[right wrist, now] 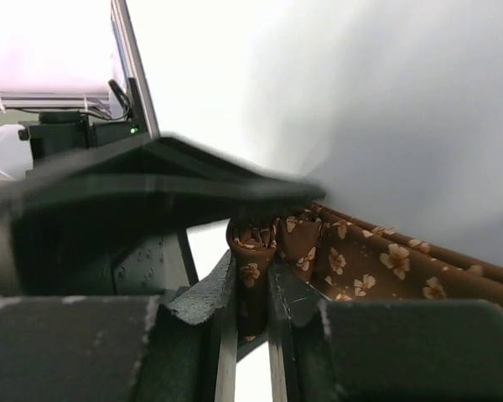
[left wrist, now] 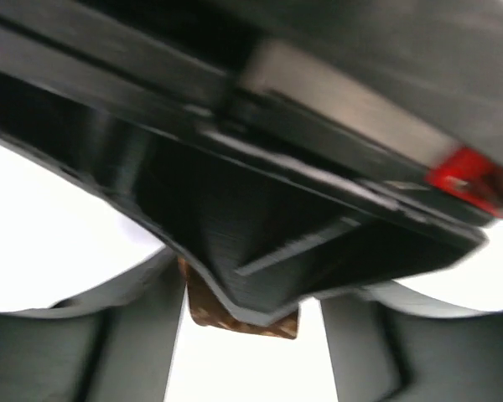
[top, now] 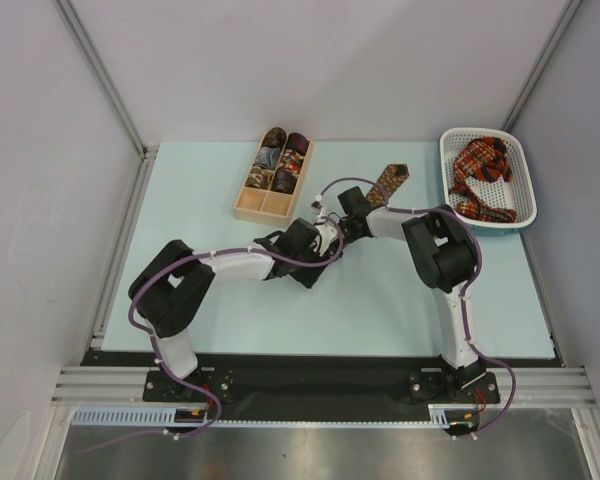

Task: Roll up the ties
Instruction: Roll the tie

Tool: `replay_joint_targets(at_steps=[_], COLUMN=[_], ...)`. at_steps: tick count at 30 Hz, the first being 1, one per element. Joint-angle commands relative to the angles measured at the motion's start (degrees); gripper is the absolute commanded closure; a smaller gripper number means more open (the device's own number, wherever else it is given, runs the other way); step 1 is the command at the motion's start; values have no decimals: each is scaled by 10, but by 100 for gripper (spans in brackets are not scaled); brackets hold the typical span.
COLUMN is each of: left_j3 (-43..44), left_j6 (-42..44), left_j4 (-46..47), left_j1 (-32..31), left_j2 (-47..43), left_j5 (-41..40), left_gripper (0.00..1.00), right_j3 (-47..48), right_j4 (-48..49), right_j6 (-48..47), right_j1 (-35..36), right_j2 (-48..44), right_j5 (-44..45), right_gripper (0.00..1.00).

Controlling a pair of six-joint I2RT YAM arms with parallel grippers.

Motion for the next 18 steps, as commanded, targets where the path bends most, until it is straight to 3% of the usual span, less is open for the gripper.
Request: replay_joint_targets(at_steps=[1, 5, 18], left_j3=[9, 5, -3], left_j6=[8, 1, -17], left_j4=[-31, -47, -70], left_j1=[-9, -9, -10], left_j2=[4, 4, -7], left_j5=[-32, -49, -28], left_gripper=[39, 46, 51], right_j3=[28, 35, 62], right_j4=[-21, -29, -82], right_j6=[-15, -21, -55], right_j1=[-6, -10, -18], right_j2=[13, 15, 34], right_j5=[15, 21, 76], right_gripper=[100, 100, 100])
